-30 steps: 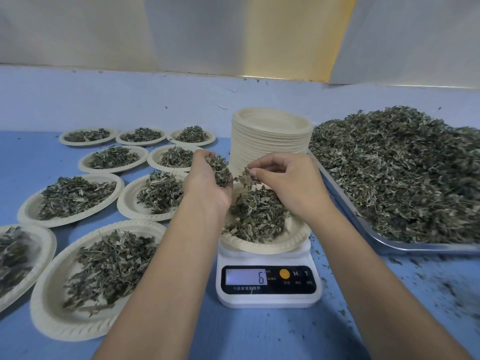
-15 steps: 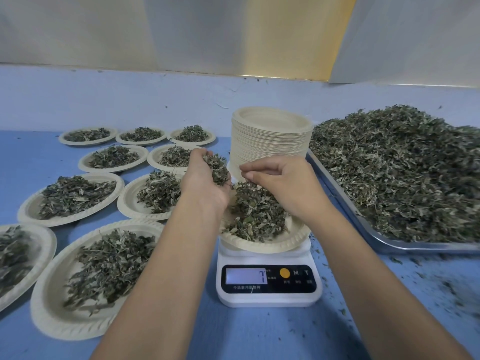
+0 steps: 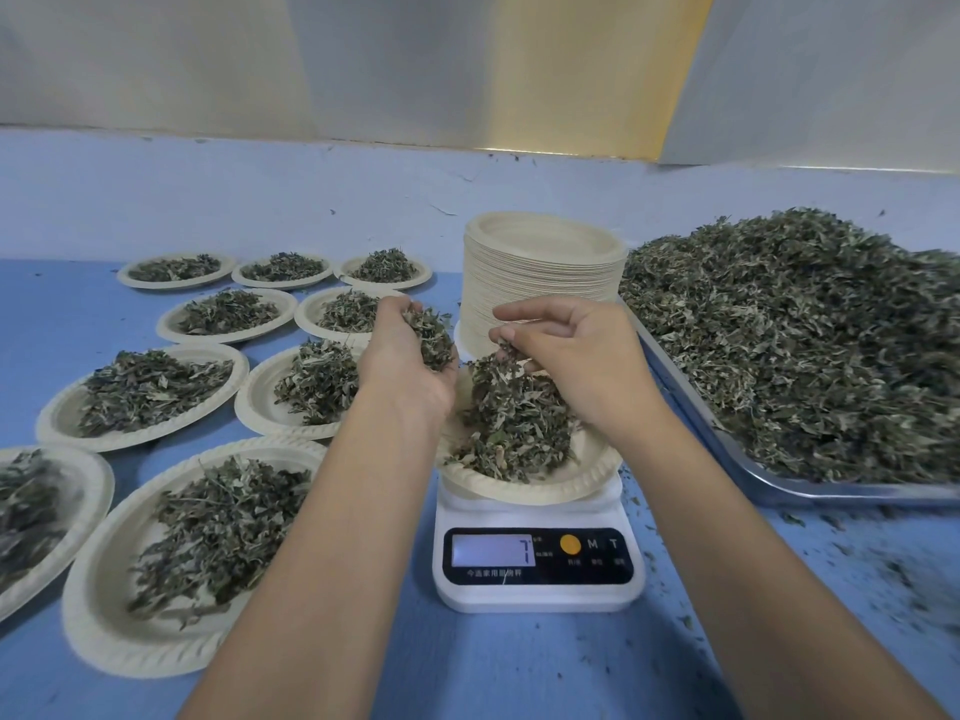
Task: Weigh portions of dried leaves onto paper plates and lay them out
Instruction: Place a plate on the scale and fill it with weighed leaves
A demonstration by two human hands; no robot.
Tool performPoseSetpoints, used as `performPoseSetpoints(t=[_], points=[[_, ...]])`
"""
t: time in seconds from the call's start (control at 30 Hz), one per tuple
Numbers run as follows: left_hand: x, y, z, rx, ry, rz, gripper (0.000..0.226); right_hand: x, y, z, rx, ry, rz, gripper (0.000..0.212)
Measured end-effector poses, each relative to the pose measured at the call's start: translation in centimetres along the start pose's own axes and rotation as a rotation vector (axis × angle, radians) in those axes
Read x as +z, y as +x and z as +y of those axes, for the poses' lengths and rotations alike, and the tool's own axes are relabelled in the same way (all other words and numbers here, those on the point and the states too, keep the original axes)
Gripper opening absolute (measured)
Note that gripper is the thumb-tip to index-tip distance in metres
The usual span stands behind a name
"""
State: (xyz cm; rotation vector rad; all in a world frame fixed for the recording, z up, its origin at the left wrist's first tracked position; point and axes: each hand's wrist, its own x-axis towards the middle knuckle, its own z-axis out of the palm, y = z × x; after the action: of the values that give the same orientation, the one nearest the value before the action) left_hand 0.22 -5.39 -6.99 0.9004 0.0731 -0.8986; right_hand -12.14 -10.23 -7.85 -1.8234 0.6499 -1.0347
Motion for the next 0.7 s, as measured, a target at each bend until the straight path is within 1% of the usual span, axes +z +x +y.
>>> performPoseSetpoints(t=[0.13,0.27,0.47,0.7], points=[[-0.1,0.2,0.1,0.005,-0.004,-0.012,0.014,0.1,-0.1,-0.3,0.006,0.082,0.021,0.018],[-0.1,0.1,0.1,0.013,0.003,-0.010,0.014,0.2,-0.1,-0.4,-0.004,0.115,0.049,0.017],[0.0,-0.1,-0.2,0.006,0.003,-0.018,0.021,0.0,0.0,-0.5,-0.001,0.184,0.067,0.015],[0.3,-0.4,-0.5,-0.012,-0.020,-0.050,0.022,0.0,0.0,-1.2,0.040,0.416,0.081,0.015]])
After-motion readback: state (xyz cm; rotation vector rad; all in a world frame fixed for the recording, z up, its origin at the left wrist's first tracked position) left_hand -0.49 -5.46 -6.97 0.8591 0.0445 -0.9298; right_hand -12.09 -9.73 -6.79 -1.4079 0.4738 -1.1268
